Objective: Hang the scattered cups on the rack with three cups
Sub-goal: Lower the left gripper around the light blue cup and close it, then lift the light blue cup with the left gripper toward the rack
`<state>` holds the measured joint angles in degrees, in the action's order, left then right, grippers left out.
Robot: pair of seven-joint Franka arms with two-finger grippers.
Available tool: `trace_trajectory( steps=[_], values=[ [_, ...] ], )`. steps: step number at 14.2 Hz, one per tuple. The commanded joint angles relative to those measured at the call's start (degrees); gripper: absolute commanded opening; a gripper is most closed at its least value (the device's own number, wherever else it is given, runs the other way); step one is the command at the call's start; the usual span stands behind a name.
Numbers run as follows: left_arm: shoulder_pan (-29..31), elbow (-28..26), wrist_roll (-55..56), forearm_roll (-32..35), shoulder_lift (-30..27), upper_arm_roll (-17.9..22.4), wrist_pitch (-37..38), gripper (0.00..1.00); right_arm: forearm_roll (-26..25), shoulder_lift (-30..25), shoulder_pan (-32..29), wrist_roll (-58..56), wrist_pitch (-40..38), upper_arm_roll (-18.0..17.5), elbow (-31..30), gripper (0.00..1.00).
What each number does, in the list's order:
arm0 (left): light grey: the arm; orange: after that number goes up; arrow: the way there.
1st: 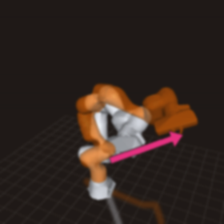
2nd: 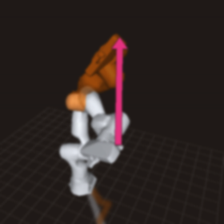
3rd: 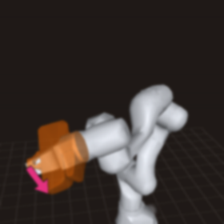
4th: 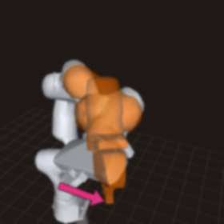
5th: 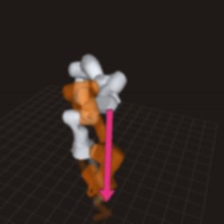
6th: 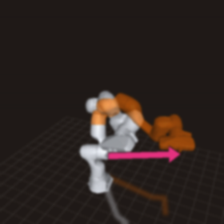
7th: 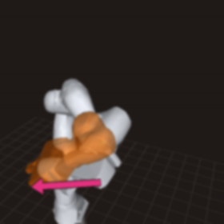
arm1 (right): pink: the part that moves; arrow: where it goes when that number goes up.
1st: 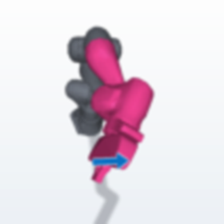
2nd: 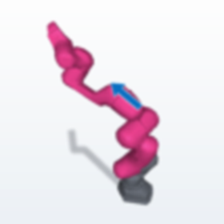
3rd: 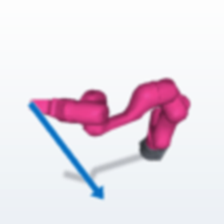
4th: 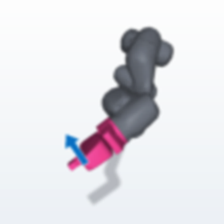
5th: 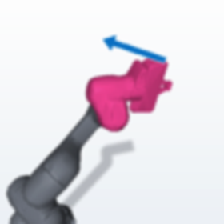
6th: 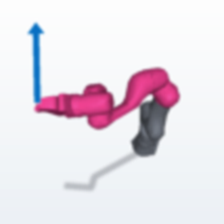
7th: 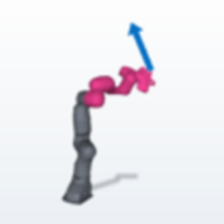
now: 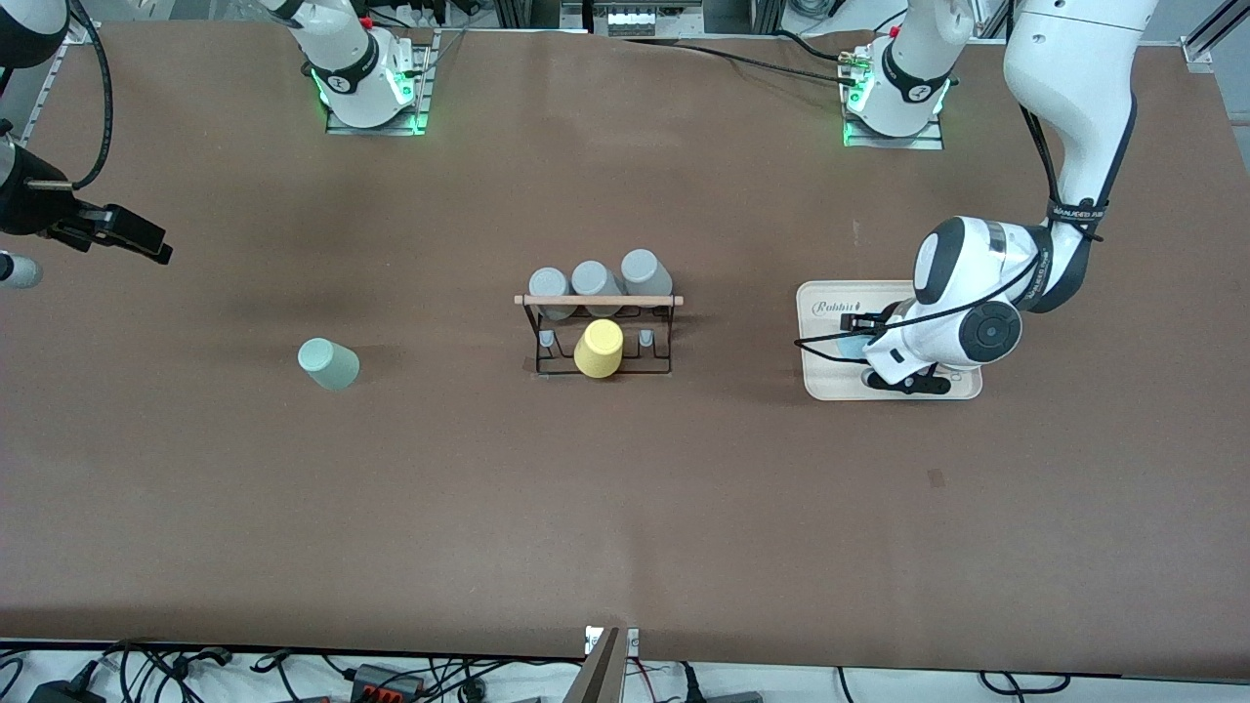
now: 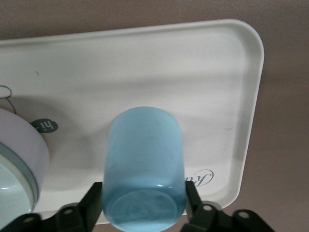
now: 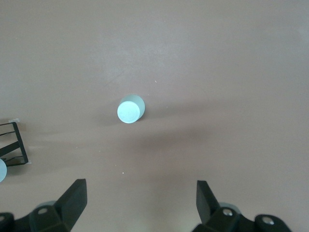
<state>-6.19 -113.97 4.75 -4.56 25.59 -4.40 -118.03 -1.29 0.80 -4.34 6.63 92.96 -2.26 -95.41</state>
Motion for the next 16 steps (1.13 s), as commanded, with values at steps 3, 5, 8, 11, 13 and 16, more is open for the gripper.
trace_trajectory(
  steps=[3,5,8,11,13,16],
  values=[
    [0.1,1.1,-0.2,-0.4,-0.5,0.0,0.1,0.43,0.8,-1.6,0.0,0.8,-0.3,-0.3,-1.4,1.0],
    [0.1,4.7,0.0,-0.4,-0.6,0.1,3.8,0.35,0.8,-1.7,0.4,0.8,-0.7,-0.3,-1.4,1.0],
    [-0.4,16.5,2.9,-0.4,-0.3,0.2,13.6,0.32,0.7,-1.6,0.4,0.8,-0.1,-0.2,-1.4,1.0],
    [-1.8,27.1,6.1,-0.4,1.0,-0.5,18.7,0.32,0.7,-1.5,0.2,0.2,-0.5,-0.2,-1.4,1.0],
    [-4.0,30.4,6.0,-1.0,2.0,-0.5,18.8,0.32,0.7,-1.0,0.3,0.6,-0.8,-0.2,-1.3,1.0],
    [-9.7,34.0,5.8,-1.8,3.6,-0.6,19.1,0.32,0.6,0.3,0.6,0.6,-2.9,-0.2,-1.2,1.0]
  ],
)
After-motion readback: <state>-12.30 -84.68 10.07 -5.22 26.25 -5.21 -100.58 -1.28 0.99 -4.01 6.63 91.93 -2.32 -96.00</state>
